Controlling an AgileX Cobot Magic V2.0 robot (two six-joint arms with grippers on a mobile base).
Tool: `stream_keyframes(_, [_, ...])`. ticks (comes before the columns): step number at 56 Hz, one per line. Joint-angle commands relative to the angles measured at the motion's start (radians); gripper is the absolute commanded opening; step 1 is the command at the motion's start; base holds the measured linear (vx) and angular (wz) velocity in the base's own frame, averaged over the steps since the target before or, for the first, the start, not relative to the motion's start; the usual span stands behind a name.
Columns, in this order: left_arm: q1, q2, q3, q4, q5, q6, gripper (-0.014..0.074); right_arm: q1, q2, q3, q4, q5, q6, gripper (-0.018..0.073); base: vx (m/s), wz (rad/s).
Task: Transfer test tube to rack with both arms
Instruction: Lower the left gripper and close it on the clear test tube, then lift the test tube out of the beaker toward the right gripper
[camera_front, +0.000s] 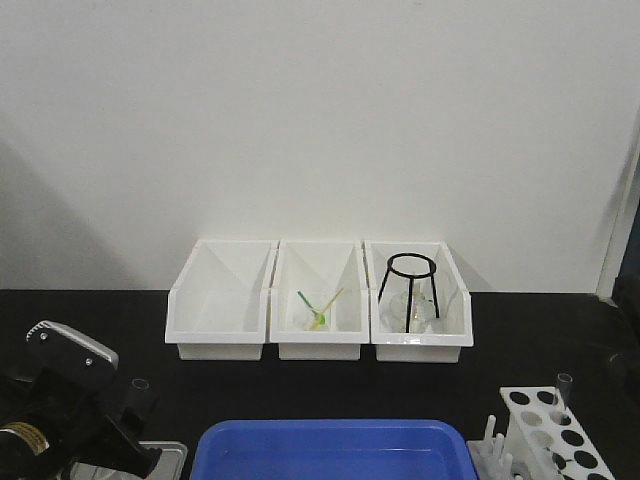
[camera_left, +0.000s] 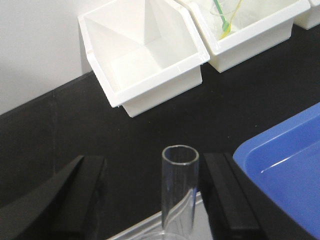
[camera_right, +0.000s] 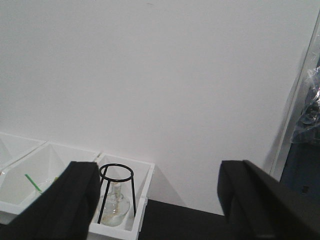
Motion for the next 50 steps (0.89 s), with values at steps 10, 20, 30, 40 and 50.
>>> stream_keyframes(10, [-0.006, 0.020, -0.030, 0.009, -0.085, -0.064, 0.0496, -0.001, -0.004, -0.031, -0.010, -0.094, -0.009, 0.0540, 0.00, 0.00])
stream_keyframes(20, [-0.006, 0.020, -0.030, 0.014, -0.116, -0.064, 0.0307, -0.001, -0.004, -0.031, -0.010, -0.094, -0.009, 0.0540, 0.00, 0.00])
stream_keyframes(30, [-0.006, 0.020, -0.030, 0.013, -0.113, -0.064, 0.0017, -0.001, -0.004, -0.031, -0.010, -0.094, -0.009, 0.0540, 0.00, 0.00])
stream_keyframes(40, [-0.006, -0.032, -0.030, 0.013, -0.105, -0.065, -0.0008, -0.001, -0.004, -0.031, -0.010, -0.094, -0.008, 0.0540, 0.00, 0.00])
stream_keyframes(50, [-0.018, -0.216, -0.031, 0.014, -0.105, -0.096, -0.0008, -0.001, -0.004, -0.031, -0.011, -0.086, -0.008, 0.0540, 0.00, 0.00])
